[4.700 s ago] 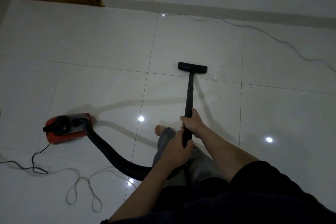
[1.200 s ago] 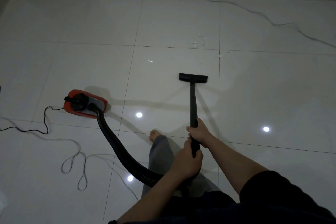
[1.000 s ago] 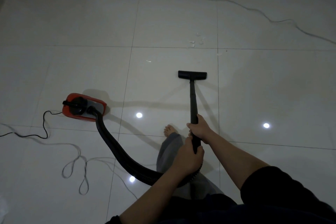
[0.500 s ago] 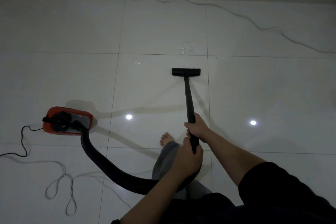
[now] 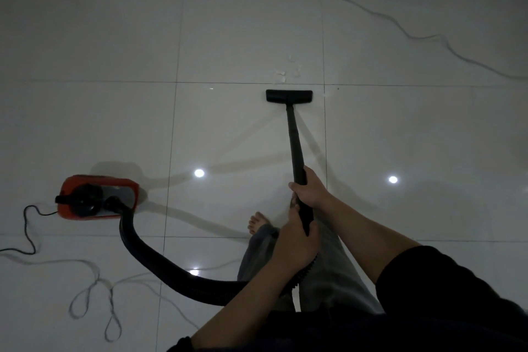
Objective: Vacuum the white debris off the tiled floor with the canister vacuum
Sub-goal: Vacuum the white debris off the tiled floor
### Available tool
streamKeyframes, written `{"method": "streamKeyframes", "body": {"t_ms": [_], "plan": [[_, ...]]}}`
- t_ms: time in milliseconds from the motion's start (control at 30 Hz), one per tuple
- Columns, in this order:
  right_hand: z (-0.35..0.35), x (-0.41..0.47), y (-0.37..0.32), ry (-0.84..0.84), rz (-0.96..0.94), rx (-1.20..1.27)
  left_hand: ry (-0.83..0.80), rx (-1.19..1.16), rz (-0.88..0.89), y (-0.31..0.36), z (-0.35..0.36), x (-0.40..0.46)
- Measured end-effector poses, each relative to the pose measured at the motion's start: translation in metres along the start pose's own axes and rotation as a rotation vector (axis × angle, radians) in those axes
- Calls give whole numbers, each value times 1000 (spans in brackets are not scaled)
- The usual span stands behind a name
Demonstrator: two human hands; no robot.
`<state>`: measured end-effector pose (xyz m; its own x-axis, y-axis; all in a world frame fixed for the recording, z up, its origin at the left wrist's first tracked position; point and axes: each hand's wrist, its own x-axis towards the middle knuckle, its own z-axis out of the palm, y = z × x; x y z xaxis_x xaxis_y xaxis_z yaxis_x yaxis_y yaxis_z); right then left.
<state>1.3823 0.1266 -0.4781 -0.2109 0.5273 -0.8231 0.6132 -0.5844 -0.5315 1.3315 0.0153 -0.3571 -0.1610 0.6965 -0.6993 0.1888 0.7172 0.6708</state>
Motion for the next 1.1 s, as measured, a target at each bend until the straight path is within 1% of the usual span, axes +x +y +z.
{"method": "streamKeyframes", "body": {"t_ms": [333,633,867,1100], "plan": [[-29,52,-55,-9,-3,30,25,-21,-72,48,-15,64],[-65,93,-103,-65,24,76,33,-57,-103,96,-24,116],[-90,119,-139,-86,40,97,62,-40,-62,133,-34,152],[-110,150,-176,-51,-8,32,66,-49,-41,160,-47,191]]}}
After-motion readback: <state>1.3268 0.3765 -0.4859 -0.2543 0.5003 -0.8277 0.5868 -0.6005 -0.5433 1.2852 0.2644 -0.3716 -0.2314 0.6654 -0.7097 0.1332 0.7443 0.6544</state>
